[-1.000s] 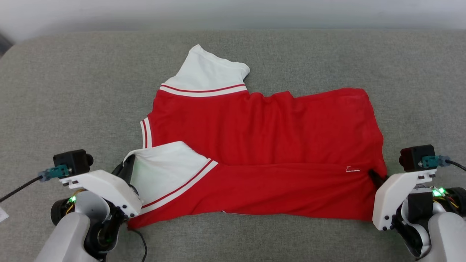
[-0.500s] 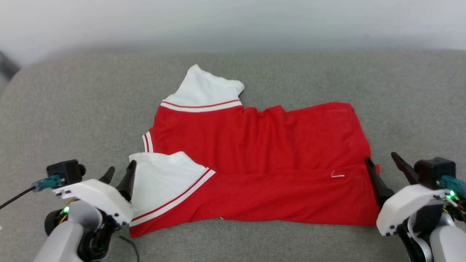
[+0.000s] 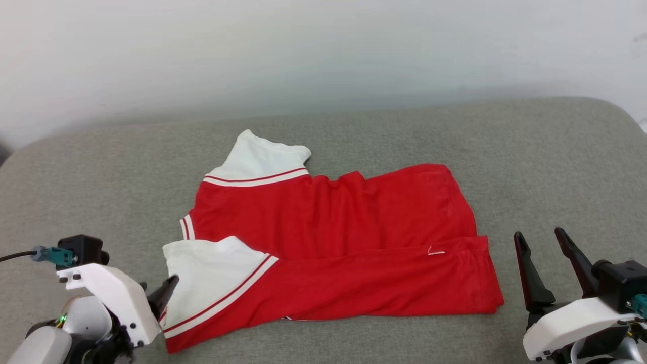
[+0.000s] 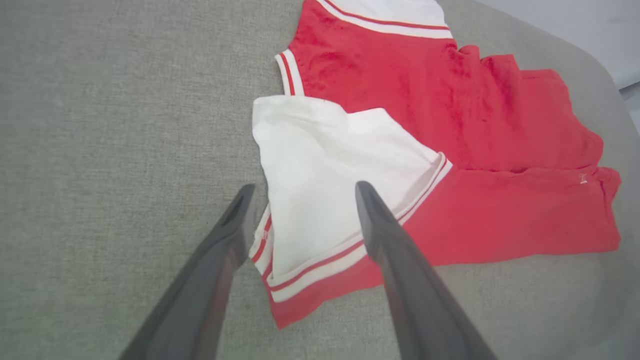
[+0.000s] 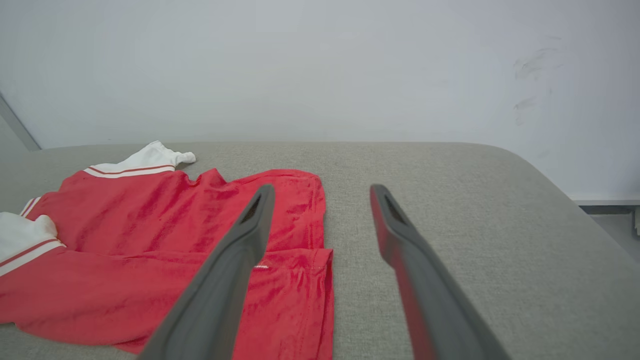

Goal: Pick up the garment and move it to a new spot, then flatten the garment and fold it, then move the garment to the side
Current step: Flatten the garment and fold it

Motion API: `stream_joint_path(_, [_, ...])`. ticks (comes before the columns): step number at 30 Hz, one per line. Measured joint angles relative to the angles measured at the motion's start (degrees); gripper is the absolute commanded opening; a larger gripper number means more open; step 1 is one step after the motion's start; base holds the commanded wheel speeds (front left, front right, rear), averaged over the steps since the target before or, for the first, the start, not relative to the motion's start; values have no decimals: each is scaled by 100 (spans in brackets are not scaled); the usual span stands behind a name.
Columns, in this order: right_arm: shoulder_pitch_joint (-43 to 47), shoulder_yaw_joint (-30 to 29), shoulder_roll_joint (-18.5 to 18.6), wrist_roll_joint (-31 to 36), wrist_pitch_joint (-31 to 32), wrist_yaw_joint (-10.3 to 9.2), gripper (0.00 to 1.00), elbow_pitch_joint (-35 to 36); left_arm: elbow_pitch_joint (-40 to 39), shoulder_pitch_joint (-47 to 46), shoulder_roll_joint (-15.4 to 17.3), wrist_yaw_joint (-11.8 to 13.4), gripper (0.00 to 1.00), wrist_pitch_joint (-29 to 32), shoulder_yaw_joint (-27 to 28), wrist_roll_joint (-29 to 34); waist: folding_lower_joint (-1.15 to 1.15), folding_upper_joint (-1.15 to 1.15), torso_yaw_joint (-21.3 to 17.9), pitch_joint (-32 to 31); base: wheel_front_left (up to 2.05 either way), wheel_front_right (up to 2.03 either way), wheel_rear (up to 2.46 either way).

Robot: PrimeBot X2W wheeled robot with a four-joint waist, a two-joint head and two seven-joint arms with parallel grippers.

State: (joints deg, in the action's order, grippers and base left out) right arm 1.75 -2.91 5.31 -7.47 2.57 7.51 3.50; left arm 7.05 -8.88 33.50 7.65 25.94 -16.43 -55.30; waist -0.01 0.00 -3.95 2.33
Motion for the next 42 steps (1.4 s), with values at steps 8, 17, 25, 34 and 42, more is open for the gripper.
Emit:
stream_joint_path(8, [-43,187,-124,-14,22,0,100,287,-179,289,339,403,100,971,-46,-308,1,0,-218,454,0,0,0])
stream_joint_path(17, [-289,190,-151,-141,3,0,100,192,126,259,250,304,0,1070,-32,-530,1,0,-406,929,0,0,0])
stream_joint_path(25, [-383,-98,293,-722,1530,0,100,-7,81,179,-4,107,0,584,-86,-392,1,0,-181,808,0,0,0])
stream_joint_path(34, [-785,-118,753,-1435,3951,-1,100,-500,-933,114,51,202,0,191,-23,-42,2,0,173,962,0,0,0])
stream_joint_path(42, [-1220,207,610,-1675,4233,-2,100,-1122,-1284,38,3,302,0,126,-88,66,2,0,397,1346,0,0,0])
